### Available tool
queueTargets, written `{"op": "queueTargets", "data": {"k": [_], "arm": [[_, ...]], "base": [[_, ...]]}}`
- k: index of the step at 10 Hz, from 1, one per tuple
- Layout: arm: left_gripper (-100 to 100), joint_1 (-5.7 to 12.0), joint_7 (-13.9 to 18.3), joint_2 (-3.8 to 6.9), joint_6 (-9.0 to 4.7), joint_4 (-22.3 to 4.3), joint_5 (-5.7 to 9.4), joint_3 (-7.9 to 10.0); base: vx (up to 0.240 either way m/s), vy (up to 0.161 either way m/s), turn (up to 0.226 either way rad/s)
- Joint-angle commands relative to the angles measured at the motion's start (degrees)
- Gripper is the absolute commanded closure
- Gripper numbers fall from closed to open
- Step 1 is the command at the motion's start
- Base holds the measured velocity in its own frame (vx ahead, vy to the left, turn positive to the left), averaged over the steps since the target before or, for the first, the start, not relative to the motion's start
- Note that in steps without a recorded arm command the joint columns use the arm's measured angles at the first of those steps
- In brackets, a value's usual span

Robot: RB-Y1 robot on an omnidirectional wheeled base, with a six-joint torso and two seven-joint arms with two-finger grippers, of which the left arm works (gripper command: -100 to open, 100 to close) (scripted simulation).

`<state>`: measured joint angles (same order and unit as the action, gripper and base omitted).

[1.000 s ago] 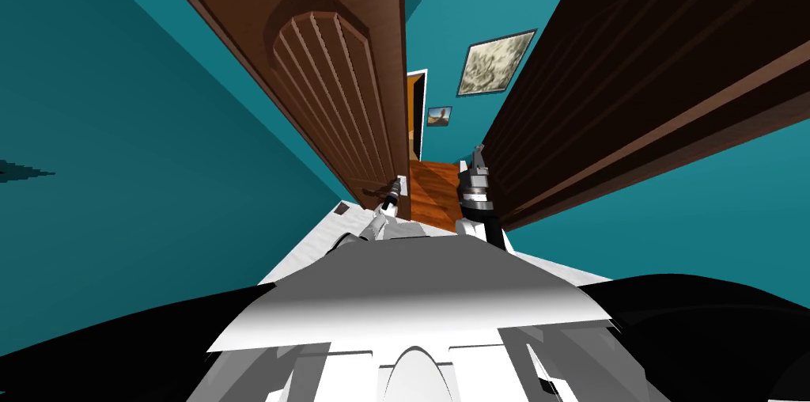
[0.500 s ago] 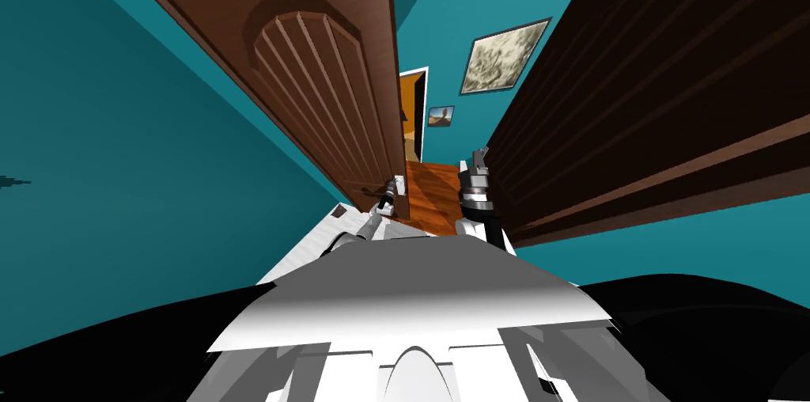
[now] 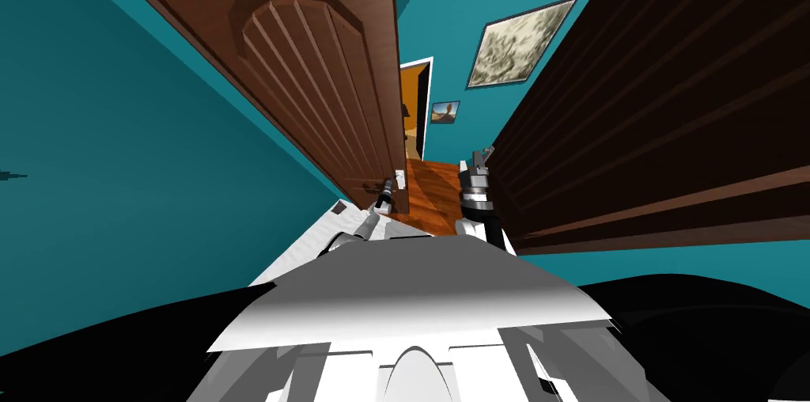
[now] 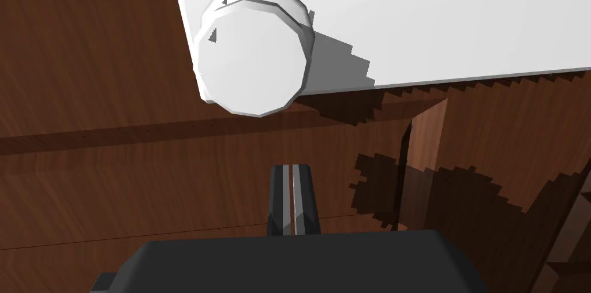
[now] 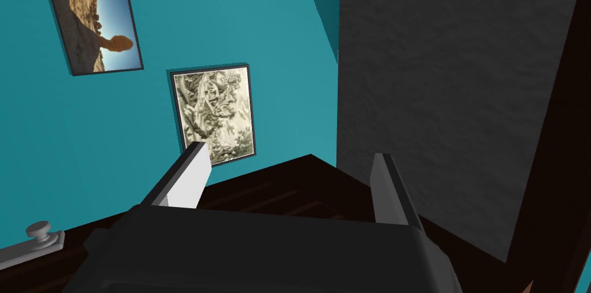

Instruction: Push the door open

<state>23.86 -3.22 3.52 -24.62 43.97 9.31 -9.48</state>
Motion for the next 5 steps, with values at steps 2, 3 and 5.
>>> {"op": "queueTargets", "data": {"k": [2, 3, 5], "arm": [[-100, -0.11, 0.24, -0.16, 0.20, 0.17, 0.11, -0.28], [-100, -0.16, 0.37, -0.54, 0.33, 0.29, 0.18, -0.45], [-100, -0.24, 0.57, -1.49, 0.53, 0.47, 0.28, -0.70]], "base": [[-0.214, 0.044, 0.015], [-0.263, 0.022, 0.014], [-0.249, -0.028, 0.017]]}}
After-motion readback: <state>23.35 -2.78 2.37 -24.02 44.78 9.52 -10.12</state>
